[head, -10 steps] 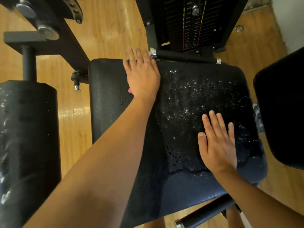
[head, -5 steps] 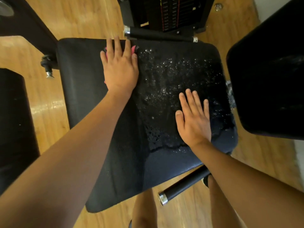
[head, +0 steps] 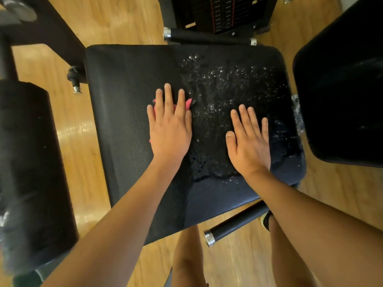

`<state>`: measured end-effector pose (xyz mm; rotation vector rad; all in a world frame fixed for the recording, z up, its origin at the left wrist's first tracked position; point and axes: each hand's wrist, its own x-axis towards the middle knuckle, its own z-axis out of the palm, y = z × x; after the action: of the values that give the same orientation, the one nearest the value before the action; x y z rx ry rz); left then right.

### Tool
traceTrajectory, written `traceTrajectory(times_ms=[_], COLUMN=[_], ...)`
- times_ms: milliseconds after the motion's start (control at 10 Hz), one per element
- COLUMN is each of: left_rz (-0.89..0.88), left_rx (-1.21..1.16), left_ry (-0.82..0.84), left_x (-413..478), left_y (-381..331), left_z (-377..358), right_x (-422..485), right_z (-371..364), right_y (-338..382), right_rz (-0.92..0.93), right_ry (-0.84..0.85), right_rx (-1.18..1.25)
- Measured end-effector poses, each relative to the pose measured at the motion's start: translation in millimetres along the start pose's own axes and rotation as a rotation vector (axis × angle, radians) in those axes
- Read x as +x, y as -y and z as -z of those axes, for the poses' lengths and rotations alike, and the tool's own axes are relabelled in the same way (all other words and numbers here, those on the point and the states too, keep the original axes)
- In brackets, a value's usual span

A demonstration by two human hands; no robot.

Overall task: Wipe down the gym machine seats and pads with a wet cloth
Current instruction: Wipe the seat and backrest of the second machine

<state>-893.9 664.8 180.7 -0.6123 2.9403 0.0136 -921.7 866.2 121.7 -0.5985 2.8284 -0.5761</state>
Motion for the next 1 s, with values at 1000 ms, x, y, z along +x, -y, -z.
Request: traceTrajectory(times_ms=[1000], left_rz=[-0.082], left_rx=[0.047], left_ry=[0.165], left_x=[-171.5], left_y=[-43.2], left_z=[-22.5], right_x=[-1.1], right_z=[2.5], right_y=[0.3], right_rz=[0.009], right_ry=[-0.008], right_rx=[0.005])
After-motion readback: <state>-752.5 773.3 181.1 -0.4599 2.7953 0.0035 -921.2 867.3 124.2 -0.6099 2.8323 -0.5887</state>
